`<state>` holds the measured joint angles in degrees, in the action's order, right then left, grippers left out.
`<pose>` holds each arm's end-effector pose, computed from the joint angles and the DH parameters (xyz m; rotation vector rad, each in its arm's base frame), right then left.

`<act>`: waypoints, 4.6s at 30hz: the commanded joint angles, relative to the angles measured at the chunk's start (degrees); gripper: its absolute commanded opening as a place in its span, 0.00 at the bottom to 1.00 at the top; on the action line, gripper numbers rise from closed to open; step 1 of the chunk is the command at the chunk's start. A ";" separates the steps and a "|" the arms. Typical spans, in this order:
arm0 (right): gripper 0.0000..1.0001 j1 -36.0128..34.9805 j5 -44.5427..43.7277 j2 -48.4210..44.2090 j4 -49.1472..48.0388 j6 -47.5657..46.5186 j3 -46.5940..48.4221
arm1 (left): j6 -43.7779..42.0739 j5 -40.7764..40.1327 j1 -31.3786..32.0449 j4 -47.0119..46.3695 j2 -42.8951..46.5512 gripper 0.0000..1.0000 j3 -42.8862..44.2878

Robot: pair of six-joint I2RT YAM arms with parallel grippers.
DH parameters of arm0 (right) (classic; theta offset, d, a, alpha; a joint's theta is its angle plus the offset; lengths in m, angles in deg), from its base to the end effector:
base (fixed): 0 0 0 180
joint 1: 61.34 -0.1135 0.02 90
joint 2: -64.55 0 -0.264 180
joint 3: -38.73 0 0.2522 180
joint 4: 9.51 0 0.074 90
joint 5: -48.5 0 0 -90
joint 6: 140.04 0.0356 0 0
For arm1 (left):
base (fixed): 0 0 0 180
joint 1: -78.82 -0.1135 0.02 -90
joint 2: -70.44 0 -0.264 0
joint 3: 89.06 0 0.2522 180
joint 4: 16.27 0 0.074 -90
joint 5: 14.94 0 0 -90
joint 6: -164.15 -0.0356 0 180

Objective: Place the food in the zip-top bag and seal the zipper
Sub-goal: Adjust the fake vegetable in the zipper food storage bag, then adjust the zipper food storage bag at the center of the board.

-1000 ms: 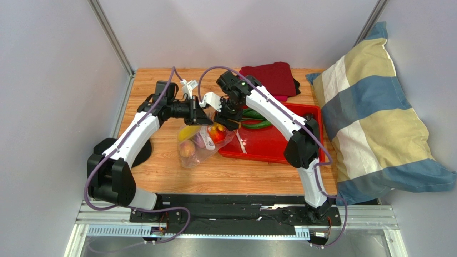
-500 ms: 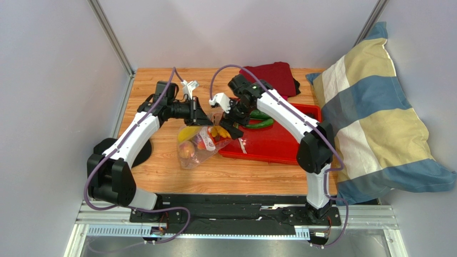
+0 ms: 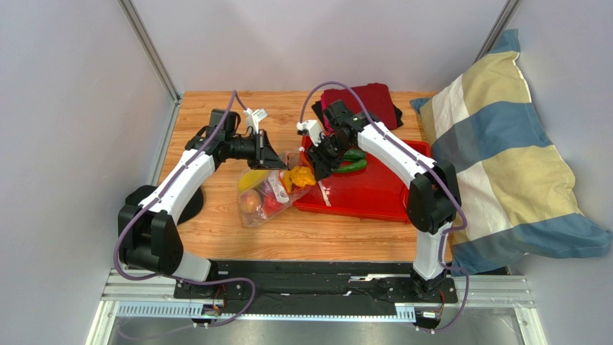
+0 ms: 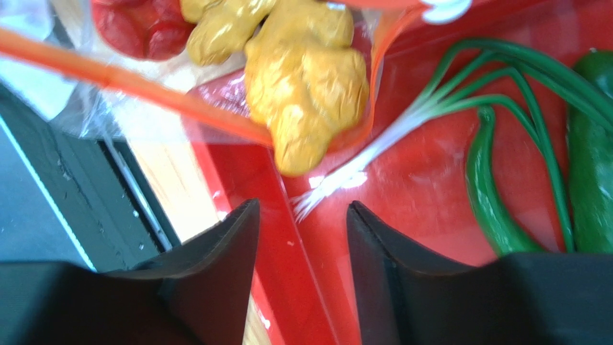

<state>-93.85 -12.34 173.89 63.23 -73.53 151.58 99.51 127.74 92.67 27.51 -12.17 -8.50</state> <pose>0.3250 0.2277 0.2798 -1.3956 2.3477 0.7467 0.2890 -0.1004 0.2977 0.2338 2.3827 -1.4143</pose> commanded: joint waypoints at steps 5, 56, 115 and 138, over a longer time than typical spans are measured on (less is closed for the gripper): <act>0.25 -0.18 -2.09 3.07 -8.88 3.45 -1.62 | -0.76 1.63 0.22 -0.75 0.43 0.00 2.63; 0.00 2.54 16.88 6.24 -20.31 27.25 -2.15 | -11.10 -0.74 0.13 9.69 0.52 0.00 6.39; 0.00 -5.90 13.55 -9.58 -54.76 71.55 -15.42 | -37.49 -19.90 6.19 8.74 11.15 0.66 1.49; 0.17 -5.20 13.37 -8.53 -55.29 73.68 -14.80 | -37.93 -30.89 8.83 13.83 6.94 0.06 5.52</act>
<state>-99.82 0.06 166.57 9.99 0.92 135.77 62.60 100.66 101.69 38.76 -3.89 -6.55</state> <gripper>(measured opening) 0.074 0.174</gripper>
